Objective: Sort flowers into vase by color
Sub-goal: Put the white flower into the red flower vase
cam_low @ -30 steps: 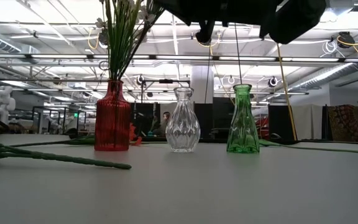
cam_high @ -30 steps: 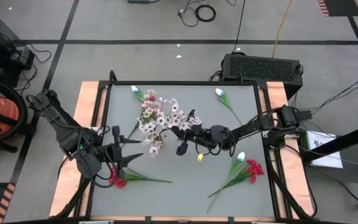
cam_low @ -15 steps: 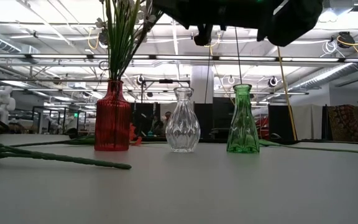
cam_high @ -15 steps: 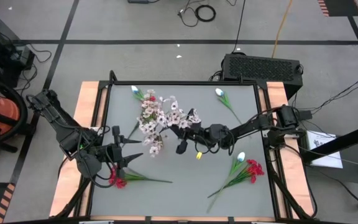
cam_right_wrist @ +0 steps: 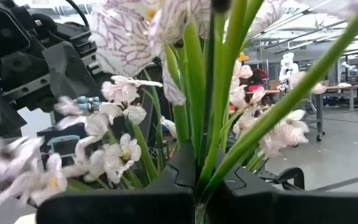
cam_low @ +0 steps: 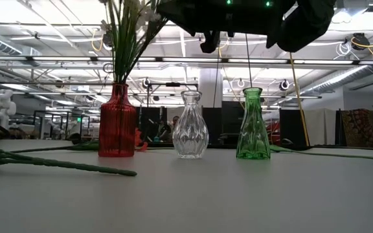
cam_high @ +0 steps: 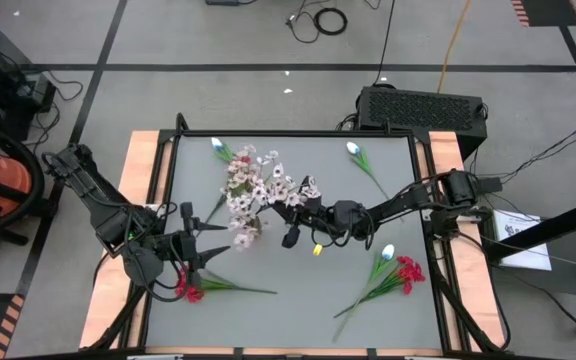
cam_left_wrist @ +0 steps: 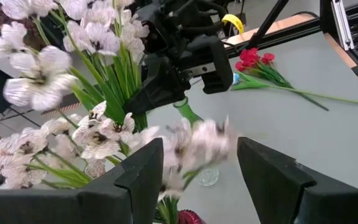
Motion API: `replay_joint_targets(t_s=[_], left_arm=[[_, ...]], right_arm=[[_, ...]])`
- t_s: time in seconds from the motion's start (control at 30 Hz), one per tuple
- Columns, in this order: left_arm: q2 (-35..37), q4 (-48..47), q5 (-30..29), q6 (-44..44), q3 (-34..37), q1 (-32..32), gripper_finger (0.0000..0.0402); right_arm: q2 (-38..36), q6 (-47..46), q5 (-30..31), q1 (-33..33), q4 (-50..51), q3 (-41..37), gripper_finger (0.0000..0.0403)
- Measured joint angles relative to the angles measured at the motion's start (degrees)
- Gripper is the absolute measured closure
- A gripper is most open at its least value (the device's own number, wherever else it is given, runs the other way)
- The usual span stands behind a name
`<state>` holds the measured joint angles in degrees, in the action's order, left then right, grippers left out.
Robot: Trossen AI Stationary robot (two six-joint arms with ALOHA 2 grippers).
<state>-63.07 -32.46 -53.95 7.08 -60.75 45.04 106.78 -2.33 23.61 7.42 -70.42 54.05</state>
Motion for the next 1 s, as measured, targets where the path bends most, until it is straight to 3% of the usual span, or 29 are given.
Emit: replay_joint_targets(t_s=[0.27,0.6,1.0], left_arm=[[0.0,0.0,0.0,0.1,0.0,0.0,0.0189],[0.0,-0.1,0.0,0.1,0.0,0.0,0.0189],[0.0,0.0,0.0,0.1,0.0,0.0,0.0189]], right_arm=[[1.8,0.3,-1.5,-0.7,0.3,2.3,0.0403],[1.9,-0.2,-1.5,-0.9,10.5,6.6,0.0403],[2.1,-2.5,-1.6,-1.1,15.1,6.8,0.0389]])
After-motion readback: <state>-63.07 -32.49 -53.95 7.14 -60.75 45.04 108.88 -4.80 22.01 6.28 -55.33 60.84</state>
